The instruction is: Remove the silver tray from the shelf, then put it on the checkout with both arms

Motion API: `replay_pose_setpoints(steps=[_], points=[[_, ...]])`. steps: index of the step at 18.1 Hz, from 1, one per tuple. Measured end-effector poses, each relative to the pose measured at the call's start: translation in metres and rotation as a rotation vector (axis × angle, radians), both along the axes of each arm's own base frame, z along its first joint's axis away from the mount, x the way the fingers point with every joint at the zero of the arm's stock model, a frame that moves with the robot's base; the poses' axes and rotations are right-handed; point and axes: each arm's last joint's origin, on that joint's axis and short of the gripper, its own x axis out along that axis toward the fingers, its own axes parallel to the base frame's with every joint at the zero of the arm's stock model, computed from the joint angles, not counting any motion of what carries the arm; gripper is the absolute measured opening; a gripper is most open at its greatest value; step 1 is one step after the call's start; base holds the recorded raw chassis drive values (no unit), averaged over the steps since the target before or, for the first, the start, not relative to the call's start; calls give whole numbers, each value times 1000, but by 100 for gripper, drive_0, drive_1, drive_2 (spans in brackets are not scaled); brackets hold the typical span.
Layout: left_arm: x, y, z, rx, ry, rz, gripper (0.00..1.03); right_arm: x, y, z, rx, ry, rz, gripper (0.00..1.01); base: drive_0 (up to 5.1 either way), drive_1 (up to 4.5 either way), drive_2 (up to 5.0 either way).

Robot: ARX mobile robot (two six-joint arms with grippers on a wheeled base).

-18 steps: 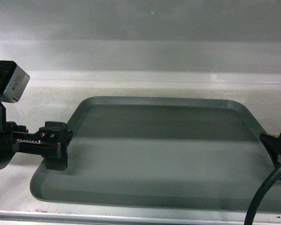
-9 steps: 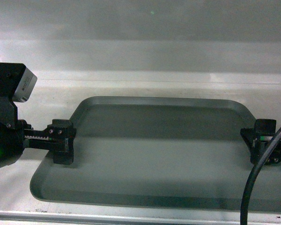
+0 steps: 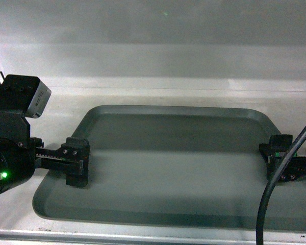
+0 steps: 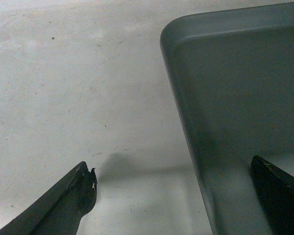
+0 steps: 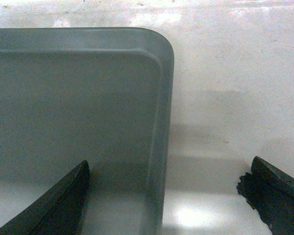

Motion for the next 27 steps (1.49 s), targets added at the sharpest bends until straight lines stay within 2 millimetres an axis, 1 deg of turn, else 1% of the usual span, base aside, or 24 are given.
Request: replay_pose_setpoints(steps=[5, 6, 7, 8, 10, 11, 12, 18, 21, 25, 26, 27], points=[[0, 0, 0, -1, 0, 2, 98, 0, 0, 0, 0, -4, -1, 98, 0, 0, 0], [0, 0, 0, -8, 2, 6, 95, 0, 0, 0, -1, -4, -2, 98, 0, 0, 0], [-1, 0, -1, -17, 1, 9, 79, 0, 2, 0, -3, -6, -4, 86, 0, 0, 0], [-2, -3, -1, -21, -1, 9, 55, -1, 7, 0, -2, -9, 8, 63, 0, 0, 0], [-3, -9, 0, -53, -3, 6, 6, -4, 14, -1, -2, -14, 5, 12, 0, 0, 0], [-3, -10, 0, -77, -1, 14, 4, -4, 14, -1, 16, -13, -7, 6, 0, 0, 0], [-3, -10, -1, -96, 4, 23, 3, -4, 14, 0, 47, -10, -27, 3, 0, 0, 0], [-5, -10, 1, -107, 10, 31, 3, -5, 13, 1, 80, -12, -43, 3, 0, 0, 0], [-12, -8, 5, -106, 14, 31, 3, -10, 13, 5, 79, -5, -43, 3, 0, 0, 0], [-29, -3, 33, -123, -47, 30, 3, -32, 9, 39, 97, -103, -39, 3, 0, 0, 0], [-35, 0, 39, -125, -51, 29, 3, -40, 7, 45, 98, -108, -37, 3, 0, 0, 0], [-40, 1, 40, -127, -45, 27, 3, -46, 6, 48, 99, -111, -36, 3, 0, 0, 0]])
